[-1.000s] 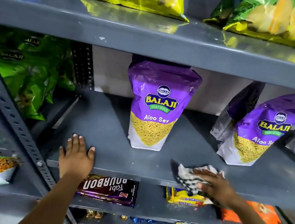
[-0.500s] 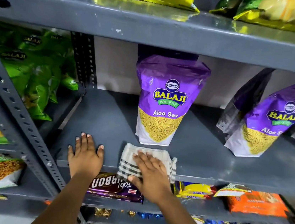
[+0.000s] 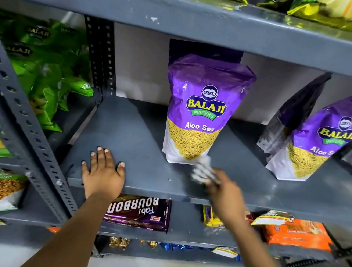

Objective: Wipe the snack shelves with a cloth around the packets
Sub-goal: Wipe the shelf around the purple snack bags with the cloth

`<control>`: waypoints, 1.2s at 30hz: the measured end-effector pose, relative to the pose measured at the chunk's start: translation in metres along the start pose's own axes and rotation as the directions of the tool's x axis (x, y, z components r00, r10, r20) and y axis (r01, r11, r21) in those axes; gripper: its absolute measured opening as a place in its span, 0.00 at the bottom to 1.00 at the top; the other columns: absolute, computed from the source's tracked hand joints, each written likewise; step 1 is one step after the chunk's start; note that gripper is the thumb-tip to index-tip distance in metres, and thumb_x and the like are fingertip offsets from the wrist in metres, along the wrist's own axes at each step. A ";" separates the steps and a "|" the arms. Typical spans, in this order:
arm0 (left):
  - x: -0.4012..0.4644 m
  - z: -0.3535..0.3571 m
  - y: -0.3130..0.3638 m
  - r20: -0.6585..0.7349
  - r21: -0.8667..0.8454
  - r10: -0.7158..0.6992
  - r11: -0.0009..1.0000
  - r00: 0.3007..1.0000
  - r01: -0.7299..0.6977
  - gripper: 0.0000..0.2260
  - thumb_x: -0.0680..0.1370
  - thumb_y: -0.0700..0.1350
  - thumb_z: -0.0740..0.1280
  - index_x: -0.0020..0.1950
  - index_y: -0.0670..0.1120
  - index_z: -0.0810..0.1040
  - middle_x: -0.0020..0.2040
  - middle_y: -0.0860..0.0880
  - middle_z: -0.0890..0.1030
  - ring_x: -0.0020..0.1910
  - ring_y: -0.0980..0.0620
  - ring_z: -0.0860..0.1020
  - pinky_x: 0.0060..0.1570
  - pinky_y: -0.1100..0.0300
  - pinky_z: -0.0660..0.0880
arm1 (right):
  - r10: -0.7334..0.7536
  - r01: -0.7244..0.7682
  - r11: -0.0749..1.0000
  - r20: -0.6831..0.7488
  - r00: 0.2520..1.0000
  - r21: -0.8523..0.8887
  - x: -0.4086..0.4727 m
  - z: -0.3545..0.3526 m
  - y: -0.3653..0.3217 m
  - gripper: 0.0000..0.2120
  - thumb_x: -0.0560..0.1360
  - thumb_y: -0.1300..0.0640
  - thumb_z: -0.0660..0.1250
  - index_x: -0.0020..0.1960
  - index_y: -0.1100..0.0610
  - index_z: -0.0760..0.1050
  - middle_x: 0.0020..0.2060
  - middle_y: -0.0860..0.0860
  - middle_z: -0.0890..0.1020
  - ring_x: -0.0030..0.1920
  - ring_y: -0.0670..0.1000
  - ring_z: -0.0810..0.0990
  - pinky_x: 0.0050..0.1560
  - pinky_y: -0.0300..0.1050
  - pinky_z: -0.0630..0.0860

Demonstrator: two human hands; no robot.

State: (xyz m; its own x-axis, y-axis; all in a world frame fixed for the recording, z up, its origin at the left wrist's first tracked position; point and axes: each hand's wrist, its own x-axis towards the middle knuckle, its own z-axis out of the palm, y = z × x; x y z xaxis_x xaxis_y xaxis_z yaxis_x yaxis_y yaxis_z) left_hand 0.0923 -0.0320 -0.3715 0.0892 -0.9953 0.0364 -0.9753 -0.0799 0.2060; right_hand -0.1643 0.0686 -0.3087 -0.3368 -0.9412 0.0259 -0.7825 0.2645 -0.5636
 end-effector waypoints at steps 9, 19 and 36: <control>0.002 0.004 -0.003 0.009 0.023 0.011 1.000 1.000 -0.012 0.27 0.80 0.54 0.45 0.75 0.41 0.47 0.76 0.43 0.48 0.74 0.45 0.46 0.70 0.46 0.42 | -0.192 0.257 0.948 0.309 0.932 -0.188 0.008 0.043 -0.016 0.24 0.76 0.56 0.60 0.71 0.48 0.62 0.70 0.56 0.71 0.69 0.57 0.68 0.70 0.47 0.62; -0.025 0.007 0.055 -0.014 -0.180 -0.080 0.981 0.997 0.077 0.27 0.80 0.49 0.54 0.72 0.33 0.53 0.74 0.34 0.53 0.73 0.38 0.50 0.69 0.41 0.46 | 0.199 -0.175 0.953 0.077 0.977 -0.246 0.024 -0.056 0.080 0.16 0.76 0.59 0.59 0.63 0.57 0.72 0.60 0.60 0.79 0.58 0.60 0.78 0.54 0.49 0.74; -0.062 0.042 0.218 0.002 -0.084 0.545 0.836 0.839 -0.543 0.22 0.74 0.50 0.53 0.59 0.42 0.77 0.58 0.41 0.80 0.55 0.42 0.79 0.51 0.47 0.75 | 0.114 -0.114 0.978 -0.010 0.993 -0.177 0.194 -0.058 0.065 0.27 0.77 0.58 0.57 0.74 0.57 0.52 0.72 0.57 0.64 0.70 0.63 0.62 0.67 0.58 0.65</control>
State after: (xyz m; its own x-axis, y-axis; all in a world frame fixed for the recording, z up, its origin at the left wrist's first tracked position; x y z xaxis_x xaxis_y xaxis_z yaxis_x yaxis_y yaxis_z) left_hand -0.1348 0.0097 -0.3703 -0.4570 -0.8783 0.1407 -0.8464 0.4780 0.2346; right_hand -0.3111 -0.0846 -0.2921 -0.4285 -0.9030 -0.0304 -0.8196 0.4027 -0.4075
